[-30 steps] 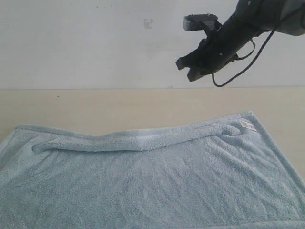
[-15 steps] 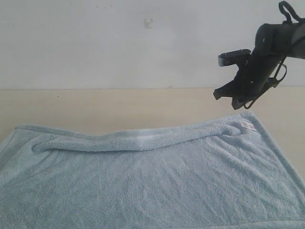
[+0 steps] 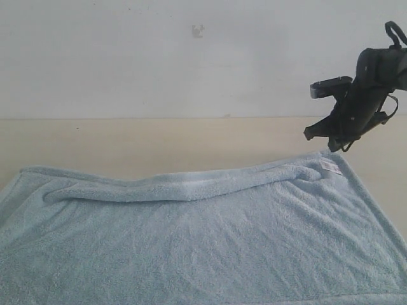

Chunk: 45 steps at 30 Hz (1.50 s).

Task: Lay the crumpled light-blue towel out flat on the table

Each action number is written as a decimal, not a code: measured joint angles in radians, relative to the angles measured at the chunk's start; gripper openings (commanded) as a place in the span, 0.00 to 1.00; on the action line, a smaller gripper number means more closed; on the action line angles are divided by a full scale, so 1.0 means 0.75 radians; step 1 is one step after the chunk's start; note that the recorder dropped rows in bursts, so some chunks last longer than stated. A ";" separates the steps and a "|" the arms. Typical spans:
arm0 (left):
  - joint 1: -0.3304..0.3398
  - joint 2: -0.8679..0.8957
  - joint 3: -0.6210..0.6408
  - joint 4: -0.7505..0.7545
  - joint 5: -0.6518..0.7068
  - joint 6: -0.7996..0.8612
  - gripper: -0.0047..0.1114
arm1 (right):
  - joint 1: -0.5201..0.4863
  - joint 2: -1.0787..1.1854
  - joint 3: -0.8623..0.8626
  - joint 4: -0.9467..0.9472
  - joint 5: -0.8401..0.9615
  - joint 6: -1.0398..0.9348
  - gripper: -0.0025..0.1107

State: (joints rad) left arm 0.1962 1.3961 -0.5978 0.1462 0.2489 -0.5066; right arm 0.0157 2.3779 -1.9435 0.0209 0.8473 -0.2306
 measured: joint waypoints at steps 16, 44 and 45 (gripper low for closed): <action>0.000 0.000 0.000 0.000 -0.005 0.002 0.11 | -0.001 0.088 -0.049 -0.101 0.011 0.065 0.02; -0.225 0.232 -0.445 -0.035 -0.190 0.294 0.11 | -0.205 -0.034 -0.048 0.227 0.168 -0.053 0.02; -0.231 0.294 -0.492 -0.032 -0.179 0.311 0.11 | -0.205 -0.034 -0.048 0.234 0.173 -0.056 0.02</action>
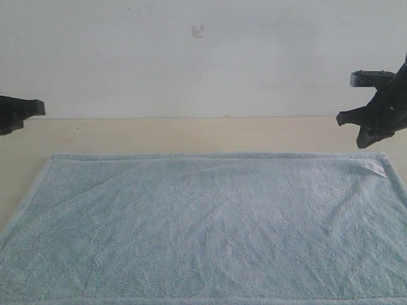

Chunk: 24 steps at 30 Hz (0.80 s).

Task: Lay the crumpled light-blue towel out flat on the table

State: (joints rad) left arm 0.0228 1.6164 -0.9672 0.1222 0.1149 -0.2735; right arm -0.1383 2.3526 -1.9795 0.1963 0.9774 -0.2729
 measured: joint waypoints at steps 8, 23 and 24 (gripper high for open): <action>-0.026 0.393 -0.260 0.000 0.087 0.130 0.08 | 0.000 0.000 0.000 0.065 0.008 -0.049 0.02; 0.019 0.689 -0.624 -0.593 0.410 0.860 0.08 | 0.000 0.000 0.000 0.088 0.015 -0.089 0.02; 0.033 0.697 -0.646 -0.686 0.436 0.947 0.08 | 0.000 0.000 0.000 0.088 0.015 -0.089 0.02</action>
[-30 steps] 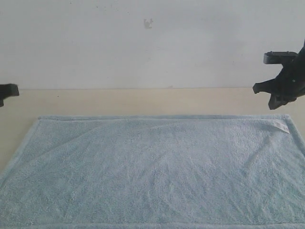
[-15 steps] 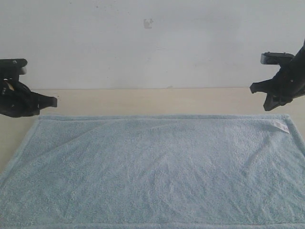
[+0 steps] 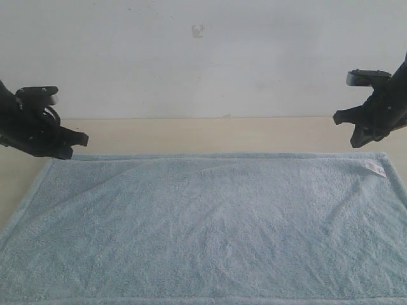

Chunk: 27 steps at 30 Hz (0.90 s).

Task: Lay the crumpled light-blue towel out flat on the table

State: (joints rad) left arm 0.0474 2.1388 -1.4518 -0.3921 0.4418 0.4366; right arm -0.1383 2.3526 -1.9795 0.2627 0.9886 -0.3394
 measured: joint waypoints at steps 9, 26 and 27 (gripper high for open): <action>0.082 0.017 -0.047 -0.190 0.052 0.191 0.08 | 0.000 0.000 0.000 0.000 0.003 0.000 0.02; 0.082 0.118 -0.047 -0.190 0.002 0.196 0.08 | 0.055 0.000 0.000 0.000 0.010 -0.014 0.02; 0.082 0.126 -0.047 -0.190 -0.010 0.196 0.08 | 0.055 0.000 0.000 0.000 0.010 -0.014 0.02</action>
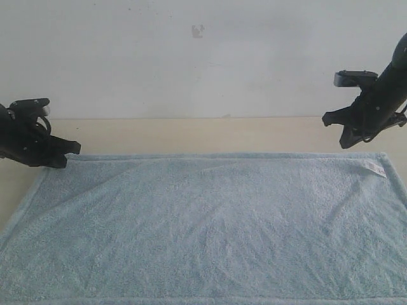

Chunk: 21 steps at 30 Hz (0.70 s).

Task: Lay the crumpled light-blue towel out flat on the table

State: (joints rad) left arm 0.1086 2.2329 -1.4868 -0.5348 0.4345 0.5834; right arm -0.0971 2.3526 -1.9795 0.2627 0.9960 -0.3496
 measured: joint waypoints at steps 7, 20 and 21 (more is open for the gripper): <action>0.000 0.003 0.000 0.000 -0.042 0.000 0.08 | 0.000 0.000 0.000 -0.037 -0.002 0.000 0.02; 0.002 0.045 0.000 0.000 -0.151 -0.006 0.08 | 0.000 0.000 0.000 -0.070 0.005 0.014 0.02; 0.002 0.047 0.000 0.000 -0.165 -0.013 0.08 | 0.000 0.000 0.000 -0.070 0.012 0.014 0.02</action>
State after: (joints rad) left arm 0.1102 2.2685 -1.4868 -0.5348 0.3105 0.5735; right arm -0.0971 2.3526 -1.9795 0.2100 1.0053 -0.3392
